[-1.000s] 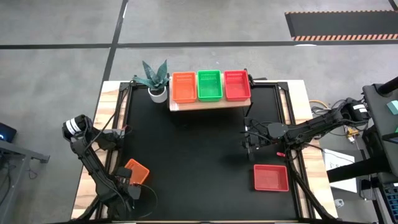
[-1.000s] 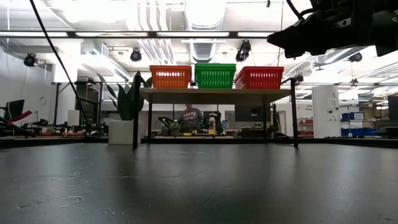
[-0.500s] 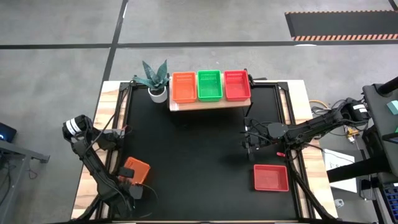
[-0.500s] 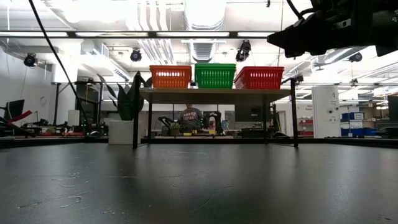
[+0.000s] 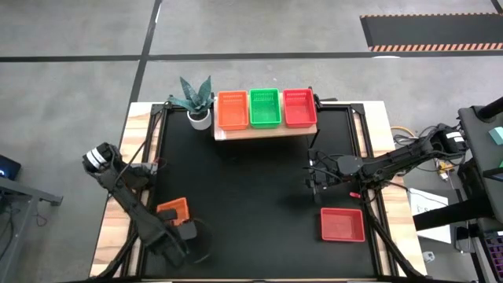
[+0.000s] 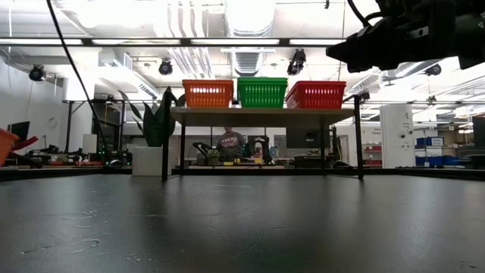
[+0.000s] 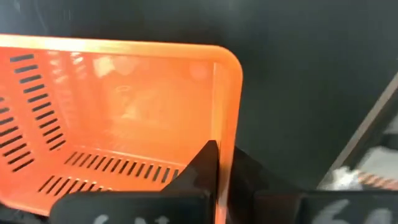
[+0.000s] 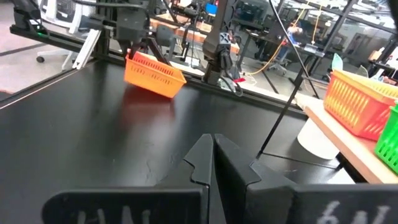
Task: Stack baskets on shelf by color
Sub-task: Stack the orange bin on top of the orange bins on the shelf
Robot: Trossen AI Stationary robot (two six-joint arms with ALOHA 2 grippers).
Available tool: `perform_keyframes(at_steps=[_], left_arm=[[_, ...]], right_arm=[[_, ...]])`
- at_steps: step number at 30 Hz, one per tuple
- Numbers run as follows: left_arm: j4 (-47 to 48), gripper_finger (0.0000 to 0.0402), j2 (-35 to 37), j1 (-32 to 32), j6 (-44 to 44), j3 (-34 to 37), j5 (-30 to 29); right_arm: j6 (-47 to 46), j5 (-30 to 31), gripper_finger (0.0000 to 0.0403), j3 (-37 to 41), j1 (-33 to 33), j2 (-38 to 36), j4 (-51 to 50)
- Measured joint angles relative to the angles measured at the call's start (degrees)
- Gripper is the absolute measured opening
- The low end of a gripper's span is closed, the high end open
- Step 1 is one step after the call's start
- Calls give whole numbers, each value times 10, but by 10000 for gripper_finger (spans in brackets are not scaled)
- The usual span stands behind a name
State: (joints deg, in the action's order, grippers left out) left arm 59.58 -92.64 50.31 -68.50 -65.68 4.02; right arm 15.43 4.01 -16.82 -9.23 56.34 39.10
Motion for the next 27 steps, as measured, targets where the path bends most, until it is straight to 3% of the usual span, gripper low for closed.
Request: perform_keyframes(at_steps=[6, 14, 23, 27], left_arm=[[20, 0, 0, -74, 34, -71, -1], [96, 0, 0, -128, 144, -202, -18], [212, 0, 0, -185, 240, -348, -180], [235, 0, 0, -225, 331, -401, -264]], right_arm=[[0, 0, 9, 0, 0, 0, 0], [9, 2, 9, 0, 0, 0, 1], [11, 5, 9, 0, 0, 0, 1], [13, 5, 9, 0, 0, 0, 1]])
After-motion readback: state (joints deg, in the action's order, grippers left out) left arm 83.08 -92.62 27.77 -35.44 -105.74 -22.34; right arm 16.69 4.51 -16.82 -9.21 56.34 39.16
